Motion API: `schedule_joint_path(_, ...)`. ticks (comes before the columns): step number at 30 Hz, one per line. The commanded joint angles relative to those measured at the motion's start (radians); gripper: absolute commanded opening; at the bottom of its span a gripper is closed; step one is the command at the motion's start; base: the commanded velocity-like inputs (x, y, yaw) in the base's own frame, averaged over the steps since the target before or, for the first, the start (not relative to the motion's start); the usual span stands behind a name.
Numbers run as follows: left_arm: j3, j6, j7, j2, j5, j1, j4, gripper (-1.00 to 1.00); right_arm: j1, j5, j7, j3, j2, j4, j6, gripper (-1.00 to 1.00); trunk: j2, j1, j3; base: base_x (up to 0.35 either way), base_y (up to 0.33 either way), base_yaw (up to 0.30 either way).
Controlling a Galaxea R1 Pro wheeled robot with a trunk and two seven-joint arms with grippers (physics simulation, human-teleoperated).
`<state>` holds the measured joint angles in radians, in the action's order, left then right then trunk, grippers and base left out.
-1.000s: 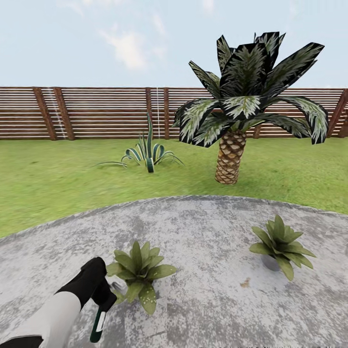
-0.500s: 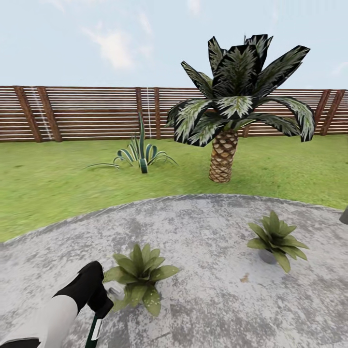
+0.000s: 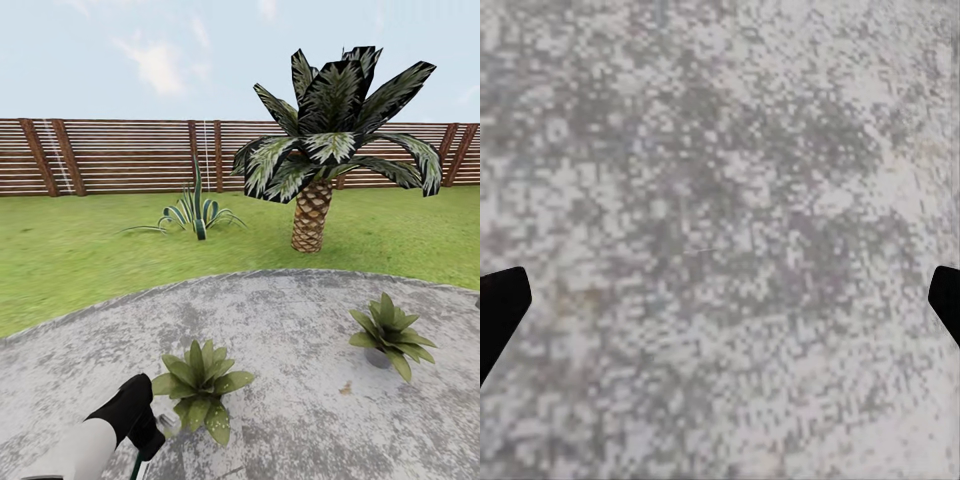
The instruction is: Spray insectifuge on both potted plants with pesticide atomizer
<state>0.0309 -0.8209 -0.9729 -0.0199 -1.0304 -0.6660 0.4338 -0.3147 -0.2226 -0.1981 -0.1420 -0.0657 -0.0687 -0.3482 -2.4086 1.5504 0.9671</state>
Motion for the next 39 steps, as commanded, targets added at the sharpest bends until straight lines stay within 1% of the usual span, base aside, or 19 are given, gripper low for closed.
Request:
schedule_joint_path(1, 0.002, -0.004, -0.007, 0.001, -0.009, 0.009, 0.002, -1.0, -0.001, -0.011, -0.003, -0.008, 0.001, 0.001, -0.003, 1.0, 0.0, 0.0, 0.001, 0.003, 0.0, -0.017)
schedule_joint_path(5, 0.001, -0.002, -0.008, -0.012, -0.01, 0.025, 0.002, -1.0, -0.001, -0.01, -0.003, -0.008, 0.001, 0.001, -0.003, 1.0, 0.0, 0.0, 0.001, 0.001, 0.0, -0.167)
schedule_joint_path(9, 0.003, -0.001, -0.007, -0.023, -0.01, 0.027, 0.012, -1.0, -0.001, -0.01, -0.003, -0.008, 0.001, 0.001, -0.003, 1.0, 0.0, 0.0, 0.001, -0.005, 0.0, -0.279)
schedule_joint_path(13, 0.001, 0.0, -0.005, -0.024, -0.01, 0.027, 0.019, -1.0, -0.001, -0.01, -0.003, -0.008, 0.001, 0.001, -0.003, 1.0, 0.0, 0.0, 0.001, -0.192, 0.03, -0.294)
schedule_joint_path(16, 0.001, -0.001, 0.006, -0.025, -0.01, 0.027, 0.02, -1.0, -0.001, -0.009, -0.003, -0.008, 0.001, 0.001, -0.003, 1.0, 0.0, 0.0, 0.001, -0.275, 0.182, -0.296)
schedule_joint_path(22, 0.003, -0.003, 0.048, -0.026, -0.01, 0.025, 0.02, -1.0, -0.001, -0.01, -0.003, -0.008, 0.001, 0.001, -0.003, 1.0, 0.0, 0.0, 0.001, -0.108, 0.277, -0.275)
schedule_joint_path(29, 0.0, -0.003, 0.056, -0.025, -0.01, 0.025, 0.02, -1.0, -0.001, -0.01, -0.003, -0.008, 0.0, 0.001, -0.004, 1.0, 0.0, 0.0, 0.001, -0.005, 0.302, -0.036)
schedule_joint_path(33, -0.003, -0.002, 0.06, -0.026, -0.011, 0.025, 0.02, -1.0, 0.0, -0.011, -0.003, -0.008, 0.0, 0.001, -0.004, 1.0, 0.0, 0.0, 0.001, 0.0, 0.061, -0.001)
schedule_joint_path(37, -0.001, -0.003, 0.129, -0.028, -0.01, 0.025, 0.02, -1.0, -0.001, -0.011, -0.003, -0.008, 0.0, 0.001, -0.003, 1.0, 0.0, 0.0, 0.001, 0.0, 0.005, 0.0)
schedule_joint_path(39, -0.001, -0.004, 0.146, -0.04, -0.01, 0.025, 0.02, -1.0, -0.001, -0.011, -0.003, -0.008, 0.0, 0.001, -0.003, 1.0, 0.0, 0.0, 0.001, 0.0, 0.001, 0.0)
